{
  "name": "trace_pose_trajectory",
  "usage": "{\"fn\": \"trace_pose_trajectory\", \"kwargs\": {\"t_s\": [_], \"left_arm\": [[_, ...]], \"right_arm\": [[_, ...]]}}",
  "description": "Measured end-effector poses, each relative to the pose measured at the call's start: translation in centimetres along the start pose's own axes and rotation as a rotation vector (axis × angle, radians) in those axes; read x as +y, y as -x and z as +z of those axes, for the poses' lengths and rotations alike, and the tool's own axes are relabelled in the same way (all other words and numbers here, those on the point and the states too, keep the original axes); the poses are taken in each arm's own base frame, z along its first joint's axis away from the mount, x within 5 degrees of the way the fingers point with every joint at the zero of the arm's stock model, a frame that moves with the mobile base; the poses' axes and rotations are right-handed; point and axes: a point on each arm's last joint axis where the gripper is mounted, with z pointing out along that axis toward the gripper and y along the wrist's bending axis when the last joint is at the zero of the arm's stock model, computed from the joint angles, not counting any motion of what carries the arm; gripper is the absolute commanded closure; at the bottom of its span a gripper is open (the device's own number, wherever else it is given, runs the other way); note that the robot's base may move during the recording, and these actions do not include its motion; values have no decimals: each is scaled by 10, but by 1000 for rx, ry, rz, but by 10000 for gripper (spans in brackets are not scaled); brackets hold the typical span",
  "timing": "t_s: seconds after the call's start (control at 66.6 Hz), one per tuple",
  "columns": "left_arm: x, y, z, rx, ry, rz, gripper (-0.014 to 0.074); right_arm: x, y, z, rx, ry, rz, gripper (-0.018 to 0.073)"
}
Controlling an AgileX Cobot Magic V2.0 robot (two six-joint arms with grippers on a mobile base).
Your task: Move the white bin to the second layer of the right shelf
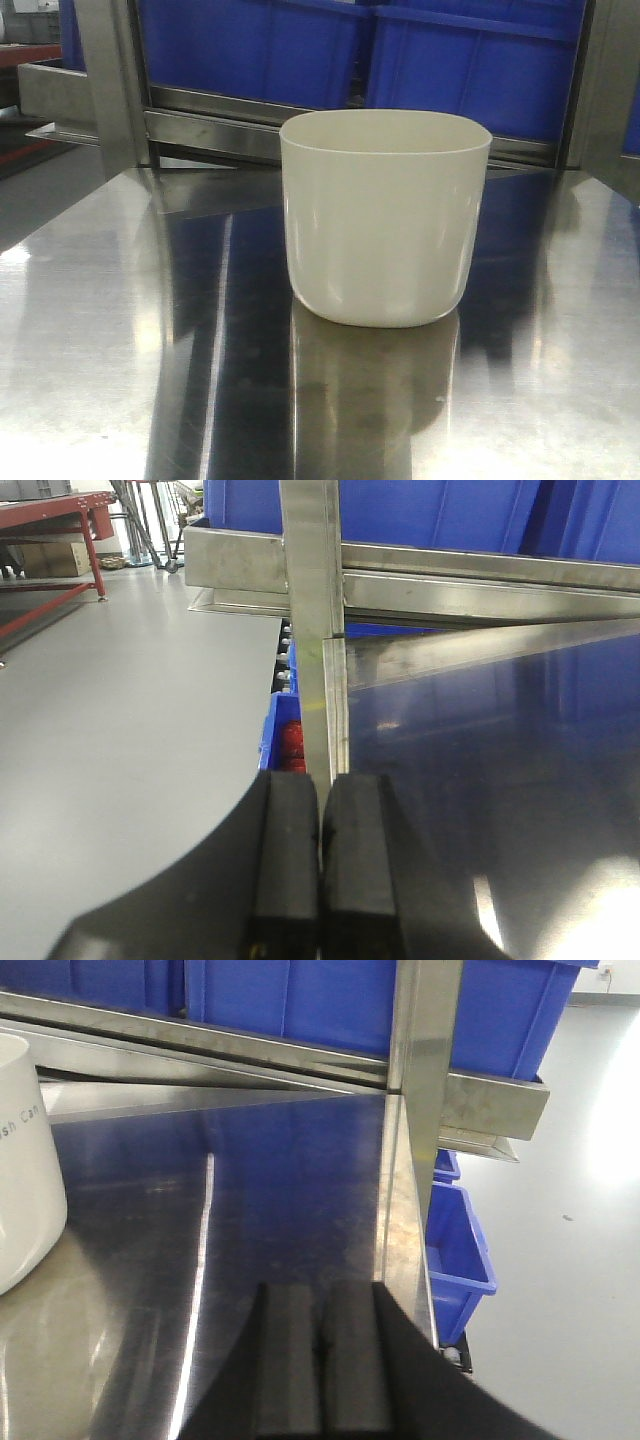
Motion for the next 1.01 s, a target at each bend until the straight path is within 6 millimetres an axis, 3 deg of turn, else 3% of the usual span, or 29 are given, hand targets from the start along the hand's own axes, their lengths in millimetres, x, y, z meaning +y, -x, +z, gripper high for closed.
{"fn": "trace_pose_trajectory", "kwargs": {"t_s": [0.556, 1.006], "left_arm": [[0, 0, 0, 0, 0, 0, 512], [0, 0, 0, 0, 0, 0, 512]], "right_arm": [[0, 5, 0, -45, -1, 0, 503], [4, 46, -20, 44, 17, -5, 503]]}}
